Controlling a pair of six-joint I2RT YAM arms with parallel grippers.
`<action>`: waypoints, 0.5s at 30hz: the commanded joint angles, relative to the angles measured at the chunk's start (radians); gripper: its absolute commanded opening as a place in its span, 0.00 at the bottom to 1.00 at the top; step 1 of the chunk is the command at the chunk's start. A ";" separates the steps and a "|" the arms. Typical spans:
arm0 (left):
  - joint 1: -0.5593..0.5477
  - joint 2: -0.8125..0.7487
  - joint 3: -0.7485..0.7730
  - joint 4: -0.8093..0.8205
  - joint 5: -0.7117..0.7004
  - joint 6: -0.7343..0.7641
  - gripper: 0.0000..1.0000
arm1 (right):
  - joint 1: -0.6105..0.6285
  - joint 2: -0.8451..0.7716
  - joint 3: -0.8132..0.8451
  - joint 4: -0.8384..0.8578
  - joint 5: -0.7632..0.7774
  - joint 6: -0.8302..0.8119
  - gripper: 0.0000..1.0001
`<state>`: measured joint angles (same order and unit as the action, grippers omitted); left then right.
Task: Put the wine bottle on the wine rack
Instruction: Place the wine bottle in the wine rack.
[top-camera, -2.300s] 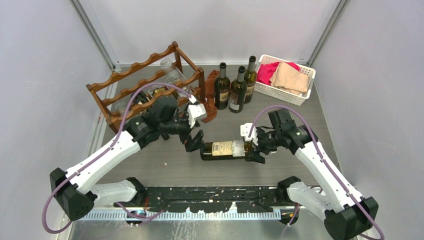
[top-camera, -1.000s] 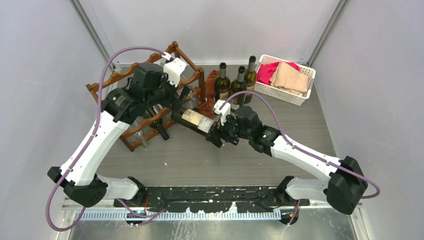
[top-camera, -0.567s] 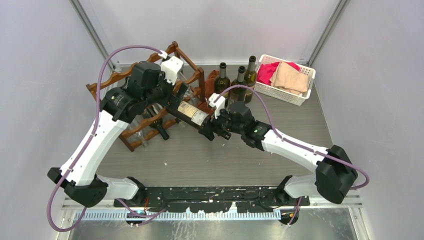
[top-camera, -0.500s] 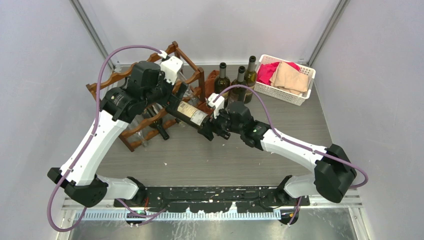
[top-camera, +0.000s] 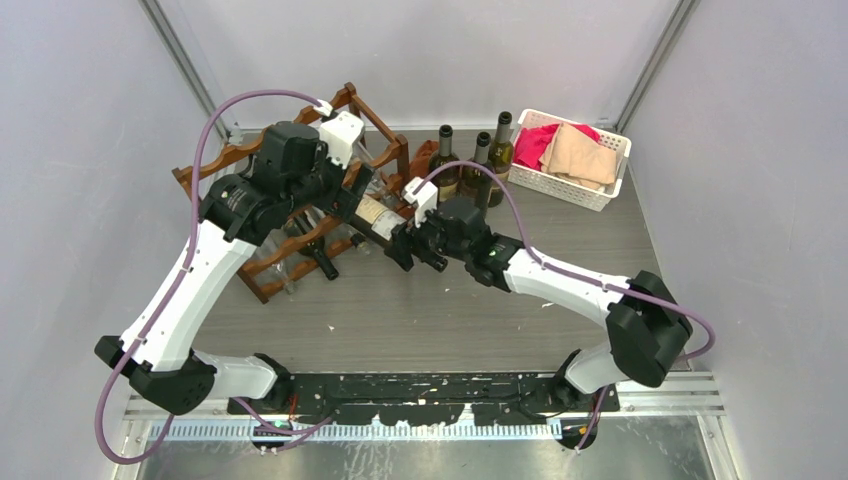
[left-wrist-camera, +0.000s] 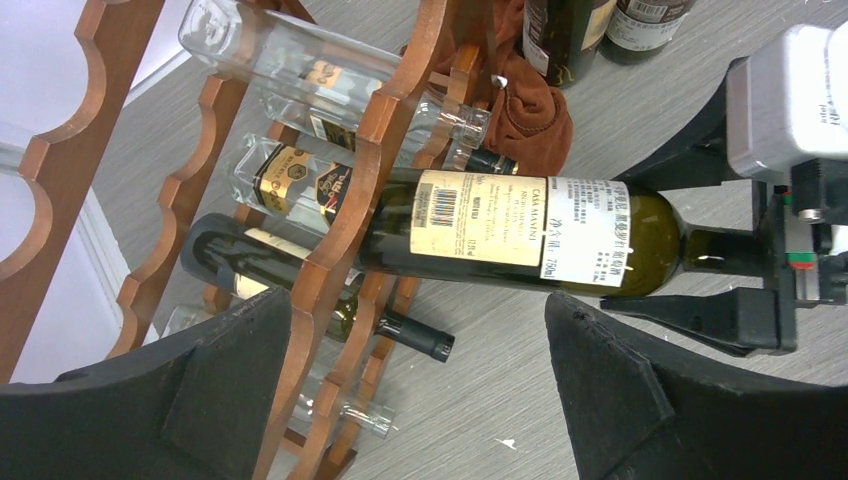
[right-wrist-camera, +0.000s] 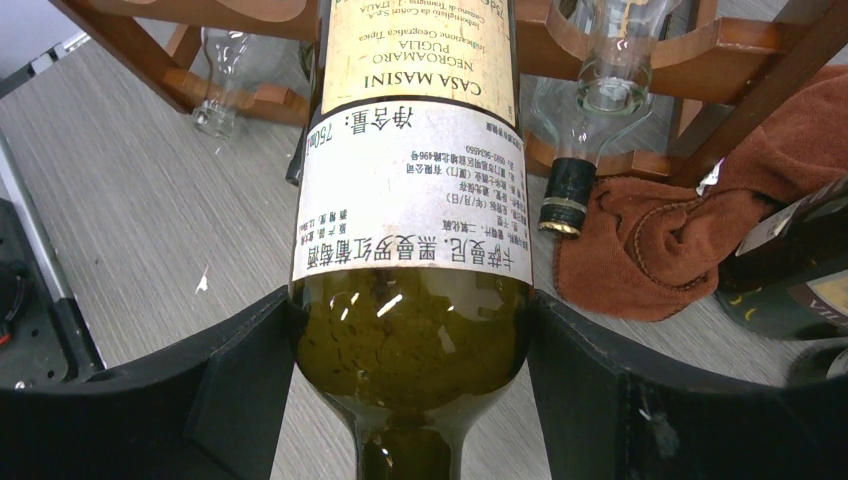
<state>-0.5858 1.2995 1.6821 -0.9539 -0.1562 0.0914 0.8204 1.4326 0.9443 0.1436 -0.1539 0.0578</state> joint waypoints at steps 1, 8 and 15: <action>0.010 -0.036 -0.006 0.055 0.009 0.016 0.96 | 0.025 0.007 0.126 0.232 0.055 0.037 0.01; 0.012 -0.078 -0.065 0.153 0.039 -0.018 0.96 | 0.056 0.120 0.212 0.279 0.168 0.078 0.01; 0.024 -0.099 -0.084 0.217 0.019 -0.024 0.96 | 0.069 0.241 0.326 0.293 0.239 0.110 0.01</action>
<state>-0.5755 1.2366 1.5997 -0.8486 -0.1341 0.0814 0.8848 1.6680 1.1477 0.2043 0.0185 0.1249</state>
